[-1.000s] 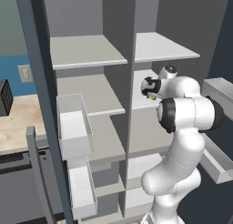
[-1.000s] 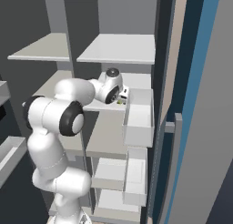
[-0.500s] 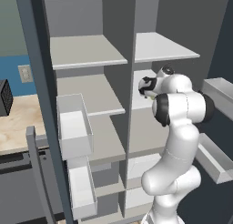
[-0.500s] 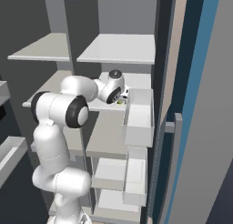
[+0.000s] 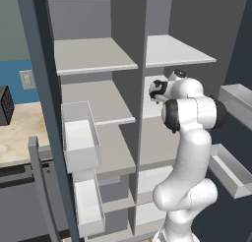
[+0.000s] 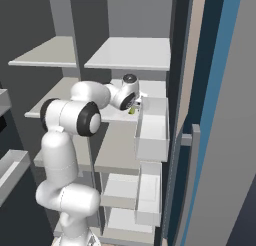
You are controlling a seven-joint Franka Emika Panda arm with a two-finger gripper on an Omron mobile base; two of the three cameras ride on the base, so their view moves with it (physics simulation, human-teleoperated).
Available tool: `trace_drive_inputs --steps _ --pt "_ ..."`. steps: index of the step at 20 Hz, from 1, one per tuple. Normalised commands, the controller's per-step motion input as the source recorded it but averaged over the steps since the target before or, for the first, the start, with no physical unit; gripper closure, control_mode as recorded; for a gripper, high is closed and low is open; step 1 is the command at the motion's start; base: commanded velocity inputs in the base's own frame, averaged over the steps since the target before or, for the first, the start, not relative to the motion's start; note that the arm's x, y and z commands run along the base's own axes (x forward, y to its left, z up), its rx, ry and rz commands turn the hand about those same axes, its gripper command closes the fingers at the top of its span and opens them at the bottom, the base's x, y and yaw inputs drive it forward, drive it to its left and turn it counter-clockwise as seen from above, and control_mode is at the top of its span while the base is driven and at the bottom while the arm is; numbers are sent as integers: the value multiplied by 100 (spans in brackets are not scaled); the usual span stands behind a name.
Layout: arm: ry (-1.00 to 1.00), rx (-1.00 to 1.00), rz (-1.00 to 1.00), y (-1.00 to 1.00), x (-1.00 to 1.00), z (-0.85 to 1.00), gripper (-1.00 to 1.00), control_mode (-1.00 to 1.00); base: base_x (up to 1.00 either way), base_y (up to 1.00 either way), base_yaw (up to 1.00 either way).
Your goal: Take the lemon wedge from the fridge and place it on the plate with fish on the dining counter.
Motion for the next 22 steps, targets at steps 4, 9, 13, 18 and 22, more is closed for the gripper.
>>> trace_drive_inputs --steps 4,9,13,18,22 --pt "11 -5 5 0 -39 -63 100 -100 0 0 0" --pt "9 -2 4 0 -47 -51 100 -100 0 0 0" --pt "5 0 3 3 -43 -30 100 -100 0 0 0" --pt "-1 0 0 11 -61 -1 100 -100 0 0 0" --pt "-11 0 0 9 -96 13 100 -100 0 0 0"
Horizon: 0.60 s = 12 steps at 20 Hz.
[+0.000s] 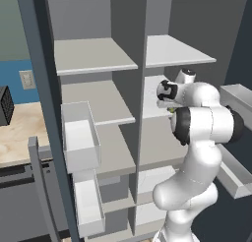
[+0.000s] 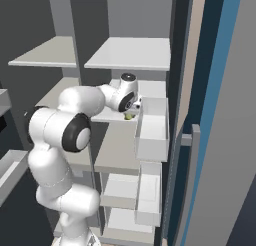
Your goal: Take the lemon wedge from the fridge and place it on the plate with fish on the dining counter.
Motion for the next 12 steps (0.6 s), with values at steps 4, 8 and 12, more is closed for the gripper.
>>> trace_drive_inputs --steps 4,8,12 --pt "-7 2 0 16 -100 55 100 -100 0 0 0" --pt "-7 4 0 19 -100 84 100 -100 0 0 0" --pt "-1 1 0 33 -100 83 100 -100 0 0 0"
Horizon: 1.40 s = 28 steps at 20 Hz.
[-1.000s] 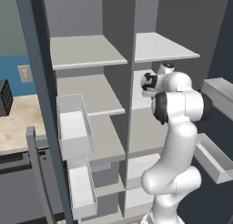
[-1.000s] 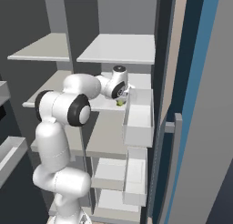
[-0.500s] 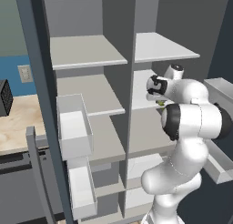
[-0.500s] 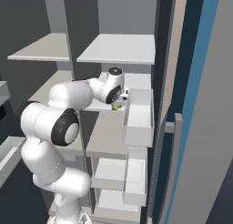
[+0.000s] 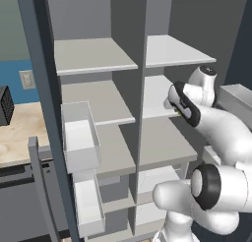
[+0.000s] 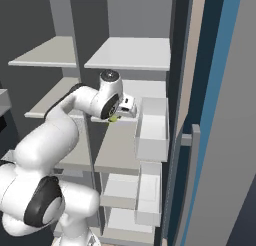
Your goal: Take the lemon wedge from the fridge and place it on the plate with fish on the dining counter.
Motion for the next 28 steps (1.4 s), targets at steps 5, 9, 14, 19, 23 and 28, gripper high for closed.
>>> trace_drive_inputs --steps 5,9,14,19,23,28 --pt "0 -1 0 49 -100 23 100 -100 0 0 0" --pt "-9 -4 0 56 -100 -10 100 -100 0 0 0" --pt "-20 0 1 18 -38 0 100 -100 0 0 0" --pt "-1 0 0 0 0 0 100 -100 0 0 0" --pt "0 0 1 17 -17 0 100 -100 0 0 0" --pt "0 0 7 4 -37 -2 100 100 -60 5 19"
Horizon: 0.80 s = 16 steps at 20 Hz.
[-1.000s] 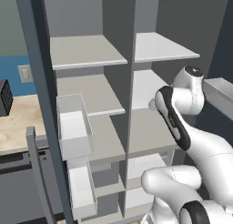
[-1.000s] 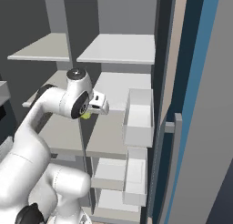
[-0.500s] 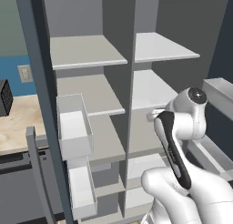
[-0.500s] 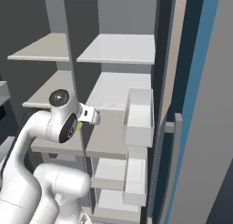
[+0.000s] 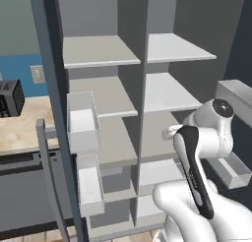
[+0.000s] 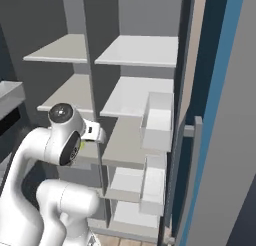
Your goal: Take the lemon wedge from the fridge and place it on the plate with fish on the dining counter.
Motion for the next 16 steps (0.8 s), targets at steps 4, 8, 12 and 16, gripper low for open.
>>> trace_drive_inputs --steps 4,8,12,16 --pt "0 0 0 0 0 0 100 100 -100 14 41" --pt "0 0 0 0 0 0 100 100 -100 8 49" --pt "0 0 0 0 0 0 100 100 -100 3 57" --pt "0 0 0 0 0 0 100 100 -92 0 67"
